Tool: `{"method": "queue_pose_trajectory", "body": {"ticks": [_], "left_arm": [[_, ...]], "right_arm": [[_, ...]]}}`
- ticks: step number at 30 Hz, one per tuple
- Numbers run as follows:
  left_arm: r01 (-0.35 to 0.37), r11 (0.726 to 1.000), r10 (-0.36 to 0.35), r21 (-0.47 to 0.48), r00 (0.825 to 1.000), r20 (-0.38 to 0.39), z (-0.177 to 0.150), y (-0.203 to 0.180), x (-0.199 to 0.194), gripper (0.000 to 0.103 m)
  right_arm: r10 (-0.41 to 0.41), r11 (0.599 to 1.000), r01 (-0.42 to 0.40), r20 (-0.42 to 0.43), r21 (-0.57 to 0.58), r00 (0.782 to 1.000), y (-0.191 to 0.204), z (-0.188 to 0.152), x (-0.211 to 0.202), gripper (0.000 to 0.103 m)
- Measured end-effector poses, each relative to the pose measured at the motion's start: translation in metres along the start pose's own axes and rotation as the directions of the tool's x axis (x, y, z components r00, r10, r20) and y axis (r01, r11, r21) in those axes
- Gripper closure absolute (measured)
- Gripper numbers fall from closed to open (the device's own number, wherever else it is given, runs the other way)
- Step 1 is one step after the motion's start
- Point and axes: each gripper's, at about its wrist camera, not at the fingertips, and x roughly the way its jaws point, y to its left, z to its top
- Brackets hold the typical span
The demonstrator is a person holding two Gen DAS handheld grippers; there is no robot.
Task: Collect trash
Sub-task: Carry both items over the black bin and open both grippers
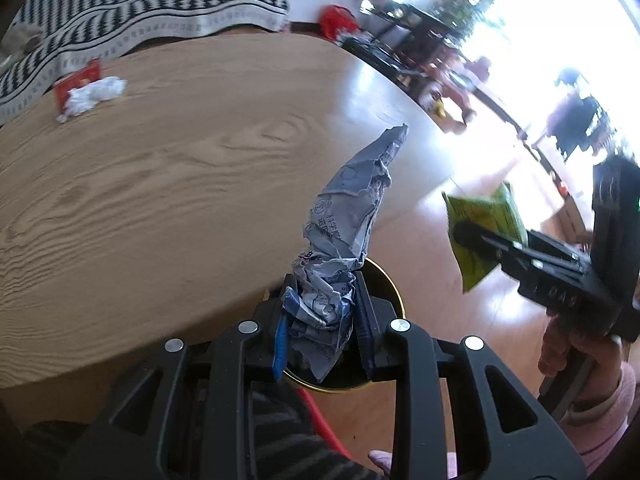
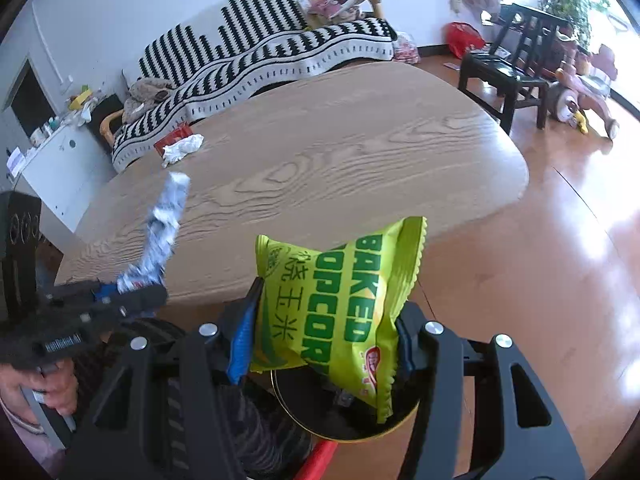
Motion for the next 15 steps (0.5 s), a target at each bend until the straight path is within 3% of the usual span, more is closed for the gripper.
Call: {"method": "queue_pose_trajectory", "body": {"ticks": [9,15], "left_arm": [[0.036,0.994,-0.027,0.102,0.996,-0.084,-0.037,-0.037,0.03,0.076],[0.06,0.994,-0.047,0.095,0.989,-0.137,-0.045,-0.036,0.049,0.076]], "right_arm": [[-0.019,0.998,0.022,-0.056,0.059,0.998,-0.022,-0.037,0.002,0.049],[-0.011,0.997,0.021,-0.116,0.079,0.993,-0.025,-0.051,0.021,0.049]]}}
